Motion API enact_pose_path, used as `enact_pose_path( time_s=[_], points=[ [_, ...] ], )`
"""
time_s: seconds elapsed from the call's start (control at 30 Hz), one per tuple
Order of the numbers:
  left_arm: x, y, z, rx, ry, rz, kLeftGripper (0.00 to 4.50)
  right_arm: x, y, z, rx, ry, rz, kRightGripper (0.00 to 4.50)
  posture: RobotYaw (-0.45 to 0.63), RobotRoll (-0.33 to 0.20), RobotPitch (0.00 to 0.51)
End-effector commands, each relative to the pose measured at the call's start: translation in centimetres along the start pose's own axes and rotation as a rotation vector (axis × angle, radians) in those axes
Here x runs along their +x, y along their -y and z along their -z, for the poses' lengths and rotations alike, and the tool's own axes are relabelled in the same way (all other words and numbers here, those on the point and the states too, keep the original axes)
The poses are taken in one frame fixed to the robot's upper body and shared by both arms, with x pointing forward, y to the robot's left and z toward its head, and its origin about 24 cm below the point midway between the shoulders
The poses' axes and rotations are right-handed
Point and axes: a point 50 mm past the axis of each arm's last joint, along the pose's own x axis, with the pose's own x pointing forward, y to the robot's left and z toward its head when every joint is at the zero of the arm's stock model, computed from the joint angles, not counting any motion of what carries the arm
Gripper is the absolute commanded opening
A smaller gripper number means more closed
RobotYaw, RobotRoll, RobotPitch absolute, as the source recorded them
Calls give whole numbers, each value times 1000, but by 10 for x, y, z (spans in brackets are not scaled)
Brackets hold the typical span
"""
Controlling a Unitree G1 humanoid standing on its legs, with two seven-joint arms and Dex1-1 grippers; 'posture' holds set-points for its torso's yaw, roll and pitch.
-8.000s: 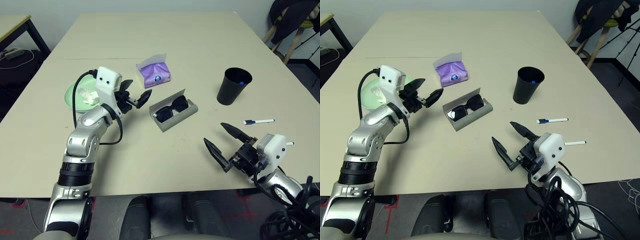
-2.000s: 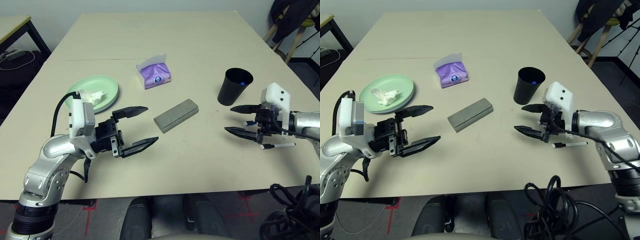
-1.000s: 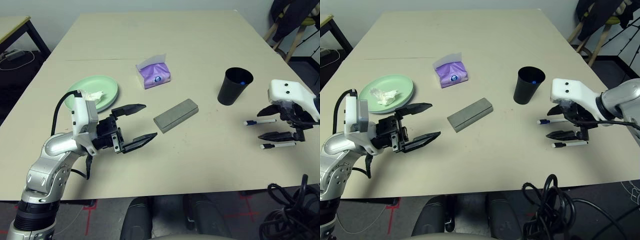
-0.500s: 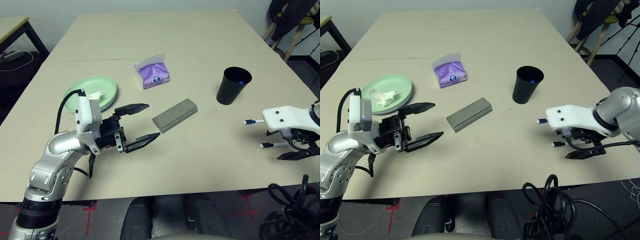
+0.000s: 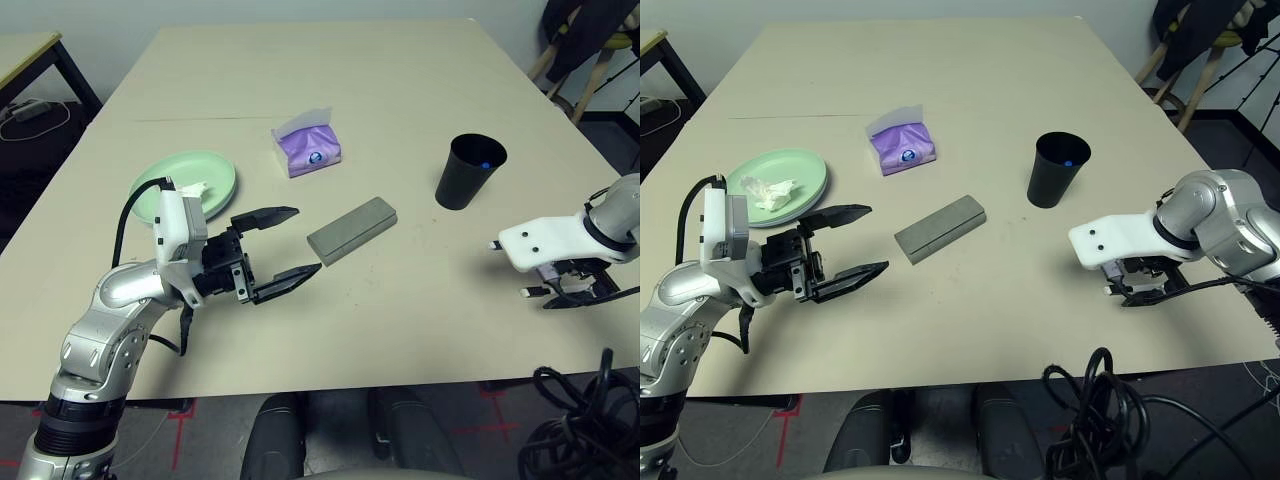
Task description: Organize and tidy the items on the table.
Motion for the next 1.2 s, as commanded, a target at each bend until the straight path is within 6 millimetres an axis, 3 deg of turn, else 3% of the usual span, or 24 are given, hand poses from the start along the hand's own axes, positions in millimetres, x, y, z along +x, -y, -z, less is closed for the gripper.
enact_pose_path(
  time_s=[0.03, 0.87, 0.97, 1.2],
  points=[
    [3, 1, 1, -1, -5, 13, 4462, 3, -2, 1, -20, -18, -23, 4500, 2, 0, 131],
    [2, 5, 2, -7, -9, 21, 4462, 41, -12, -6, -44, -14, -71, 4500, 6, 0, 150],
    [1, 5, 2, -8, -10, 21, 4500, 42, -13, -6, -48, -10, -76, 3909, 9, 0, 152],
    [2, 6, 2, -11, -10, 21, 4500, 43, -14, -6, -46, -5, -70, 1396, 7, 0, 155]
  ],
)
